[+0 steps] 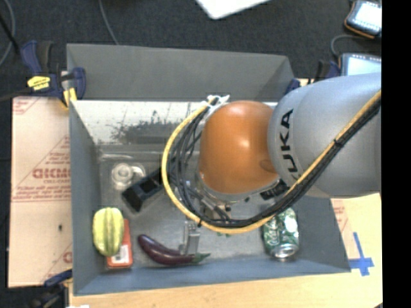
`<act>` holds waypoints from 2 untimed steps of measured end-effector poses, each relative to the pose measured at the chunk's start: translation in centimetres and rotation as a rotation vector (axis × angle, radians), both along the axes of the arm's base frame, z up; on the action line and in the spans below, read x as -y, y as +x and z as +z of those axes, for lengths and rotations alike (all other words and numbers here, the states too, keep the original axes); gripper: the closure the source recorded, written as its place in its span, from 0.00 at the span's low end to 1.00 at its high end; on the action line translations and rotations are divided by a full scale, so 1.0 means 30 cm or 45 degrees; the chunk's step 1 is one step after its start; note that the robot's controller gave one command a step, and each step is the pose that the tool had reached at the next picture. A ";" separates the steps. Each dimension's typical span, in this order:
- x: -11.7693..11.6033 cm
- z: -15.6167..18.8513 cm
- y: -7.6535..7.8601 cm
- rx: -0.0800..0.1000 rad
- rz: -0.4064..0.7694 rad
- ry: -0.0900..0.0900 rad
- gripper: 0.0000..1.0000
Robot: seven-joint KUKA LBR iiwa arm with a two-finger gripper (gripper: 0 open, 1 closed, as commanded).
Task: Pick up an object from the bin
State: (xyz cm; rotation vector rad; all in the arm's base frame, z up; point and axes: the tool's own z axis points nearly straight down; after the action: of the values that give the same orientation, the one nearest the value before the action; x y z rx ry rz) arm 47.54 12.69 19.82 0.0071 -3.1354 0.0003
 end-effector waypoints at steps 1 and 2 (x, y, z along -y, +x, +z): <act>0.003 0.013 0.006 0.010 -0.005 0.002 0.00; -0.020 -0.186 0.004 0.012 -0.109 0.002 0.00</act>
Offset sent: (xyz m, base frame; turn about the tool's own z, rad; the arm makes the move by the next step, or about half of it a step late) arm -0.0029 0.0142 -0.1282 0.1808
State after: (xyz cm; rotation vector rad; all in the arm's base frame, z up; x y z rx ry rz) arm 47.65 13.31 14.24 -0.1272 -3.1419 -0.0030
